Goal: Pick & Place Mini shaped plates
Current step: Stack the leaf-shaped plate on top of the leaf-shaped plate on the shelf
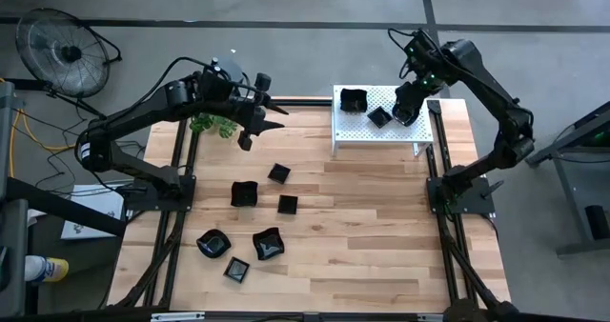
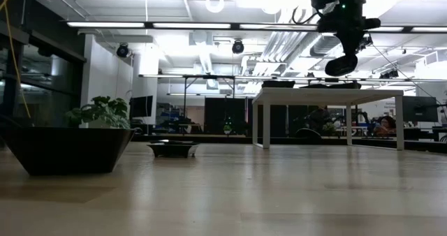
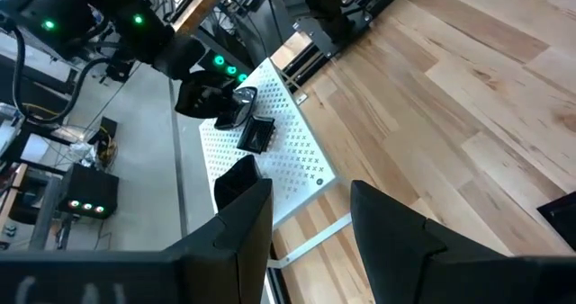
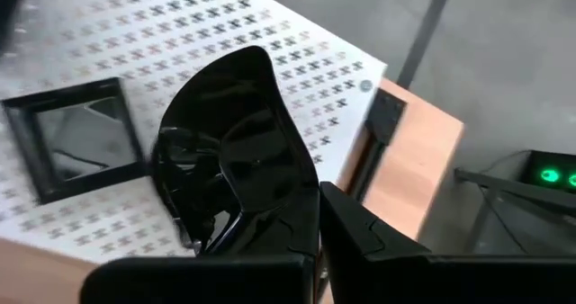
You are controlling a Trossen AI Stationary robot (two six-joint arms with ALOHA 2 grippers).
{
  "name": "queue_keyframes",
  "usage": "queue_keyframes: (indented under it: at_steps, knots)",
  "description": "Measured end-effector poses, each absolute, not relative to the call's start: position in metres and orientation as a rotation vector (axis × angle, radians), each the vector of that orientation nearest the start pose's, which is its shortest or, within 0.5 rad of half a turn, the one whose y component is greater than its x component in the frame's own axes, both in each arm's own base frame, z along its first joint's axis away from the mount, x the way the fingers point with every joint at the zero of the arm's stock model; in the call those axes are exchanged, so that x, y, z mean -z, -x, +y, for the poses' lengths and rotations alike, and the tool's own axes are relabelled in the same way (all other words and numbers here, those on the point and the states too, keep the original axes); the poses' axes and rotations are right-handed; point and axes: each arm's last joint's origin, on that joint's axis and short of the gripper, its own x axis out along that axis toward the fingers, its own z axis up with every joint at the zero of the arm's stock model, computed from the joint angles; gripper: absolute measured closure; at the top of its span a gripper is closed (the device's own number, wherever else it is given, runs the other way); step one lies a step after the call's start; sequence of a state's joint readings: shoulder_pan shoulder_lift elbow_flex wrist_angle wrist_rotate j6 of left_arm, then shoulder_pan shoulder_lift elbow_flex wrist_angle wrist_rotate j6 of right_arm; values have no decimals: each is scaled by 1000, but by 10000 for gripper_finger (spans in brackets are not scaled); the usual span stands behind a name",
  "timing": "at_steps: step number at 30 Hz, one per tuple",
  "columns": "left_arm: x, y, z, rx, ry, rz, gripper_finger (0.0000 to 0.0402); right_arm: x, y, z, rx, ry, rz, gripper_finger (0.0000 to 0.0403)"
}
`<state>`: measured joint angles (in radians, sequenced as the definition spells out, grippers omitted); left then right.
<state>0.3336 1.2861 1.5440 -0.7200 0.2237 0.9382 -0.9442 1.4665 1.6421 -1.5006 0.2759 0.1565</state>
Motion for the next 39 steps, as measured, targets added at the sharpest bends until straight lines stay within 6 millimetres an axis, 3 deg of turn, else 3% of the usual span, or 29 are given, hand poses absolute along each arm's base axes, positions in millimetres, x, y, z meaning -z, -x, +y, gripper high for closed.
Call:
queue_keyframes:
  at_steps: [7,15,39]
  knots:
    - [-429,-239,76,134,-769,506,256,-375,-134,-208,1124,-590,1247,403]
    - [-430,-240,73,217,-727,447,256,-375,-133,-209,1116,-589,1245,403]
    - [-431,-240,72,248,-745,422,269,-372,-133,-208,1093,-608,1279,403]
